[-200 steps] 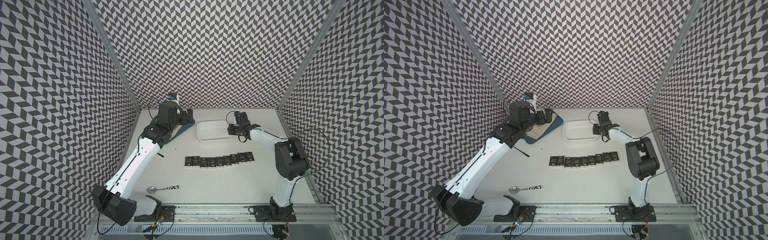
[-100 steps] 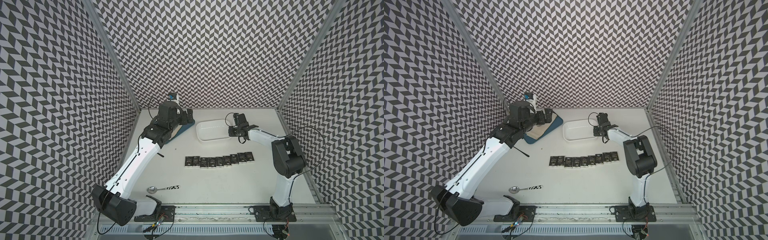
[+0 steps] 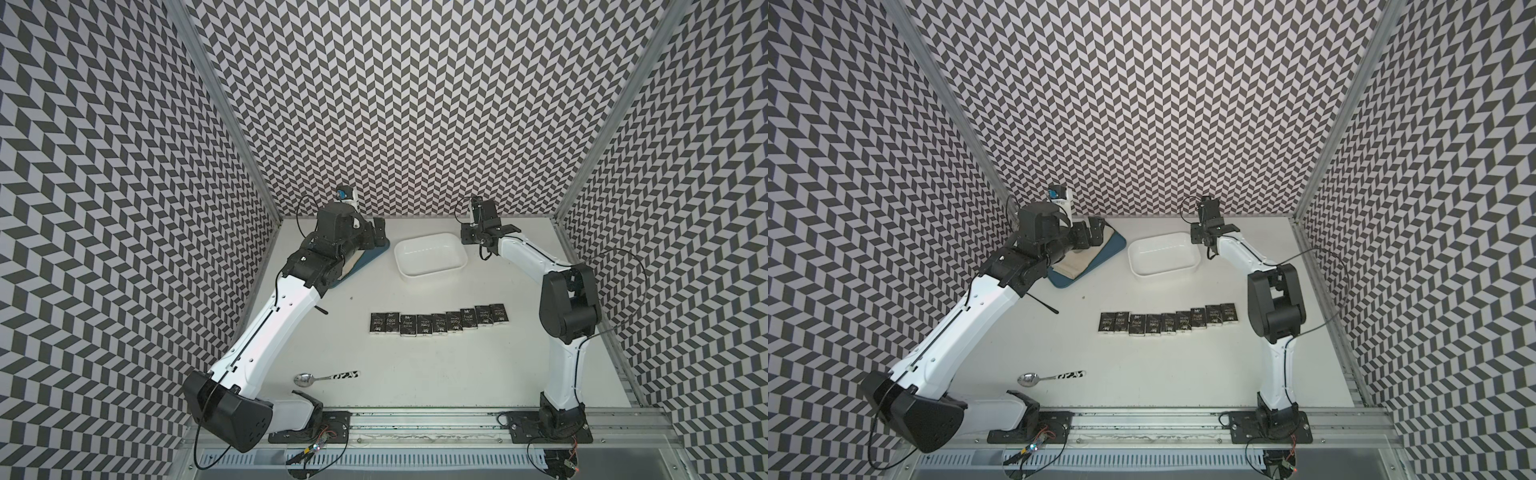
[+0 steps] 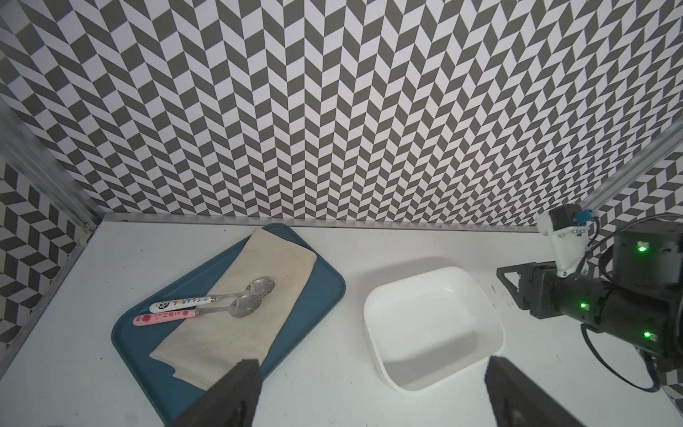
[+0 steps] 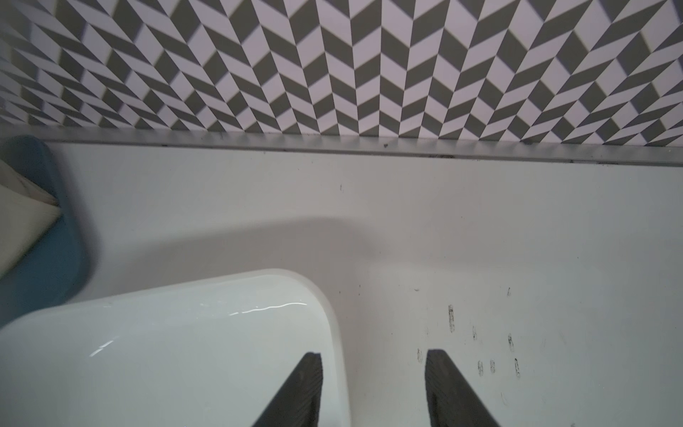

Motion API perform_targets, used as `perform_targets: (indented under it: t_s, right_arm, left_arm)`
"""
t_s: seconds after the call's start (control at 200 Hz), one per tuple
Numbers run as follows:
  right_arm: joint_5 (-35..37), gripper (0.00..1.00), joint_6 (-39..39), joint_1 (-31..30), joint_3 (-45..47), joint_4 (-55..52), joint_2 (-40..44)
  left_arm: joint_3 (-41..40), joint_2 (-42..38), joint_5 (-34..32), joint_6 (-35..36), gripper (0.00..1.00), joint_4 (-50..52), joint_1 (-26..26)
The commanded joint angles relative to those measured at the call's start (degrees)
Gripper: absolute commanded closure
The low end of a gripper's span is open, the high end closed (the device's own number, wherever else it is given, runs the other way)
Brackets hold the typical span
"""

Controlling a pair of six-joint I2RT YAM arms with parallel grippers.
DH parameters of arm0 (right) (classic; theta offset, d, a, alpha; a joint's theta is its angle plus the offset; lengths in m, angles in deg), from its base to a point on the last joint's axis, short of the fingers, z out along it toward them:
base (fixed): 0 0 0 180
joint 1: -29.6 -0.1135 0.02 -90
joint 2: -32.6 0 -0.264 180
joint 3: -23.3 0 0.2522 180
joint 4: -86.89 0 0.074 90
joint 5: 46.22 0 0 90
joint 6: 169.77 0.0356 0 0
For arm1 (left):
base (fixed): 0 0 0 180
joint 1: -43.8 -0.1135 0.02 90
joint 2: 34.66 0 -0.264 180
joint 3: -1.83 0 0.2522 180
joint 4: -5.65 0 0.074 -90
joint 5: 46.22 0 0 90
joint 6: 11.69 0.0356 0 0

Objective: Take the pocket tissues out of the storage box
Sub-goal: Adjust the storage box at the center of the board.

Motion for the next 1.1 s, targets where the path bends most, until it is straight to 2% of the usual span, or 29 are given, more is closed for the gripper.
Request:
perform_targets:
  t_s: [0.0,0.075,0.19,0.416,0.696,0.992,1.092]
  right_arm:
    - [-3.00,0.45,10.32,-0.29,5.02,-2.39,5.93]
    - [-9.03,0.43,17.41,-1.00,13.76,2.41,10.14]
    - [-9.47,0.41,25.66,-4.02,26.90,11.40,17.00]
    - [-14.52,0.40,33.77,-6.79,37.29,19.40,20.72]
    - [-18.52,0.40,39.67,-6.88,38.17,26.77,16.71]
    - [-21.53,0.40,41.33,-5.68,33.01,27.36,10.55]
    - [-21.41,0.43,41.48,-4.90,31.65,27.28,9.22]
  left_arm:
    - [-0.20,-1.98,-0.10,0.75,0.01,-0.21,0.20]
    - [-0.27,-1.97,0.22,0.84,0.01,-0.30,0.17]
    - [-0.85,-2.39,1.07,0.75,0.01,-0.73,0.17]
    - [-2.87,-4.38,0.87,1.27,0.01,-1.48,0.17]
    - [-3.10,-4.80,0.31,1.36,0.01,-1.18,0.06]
    - [-2.11,-3.63,-0.50,1.63,0.01,-0.49,0.05]
    - [-1.68,-3.64,-1.21,1.96,0.01,-0.17,-0.05]
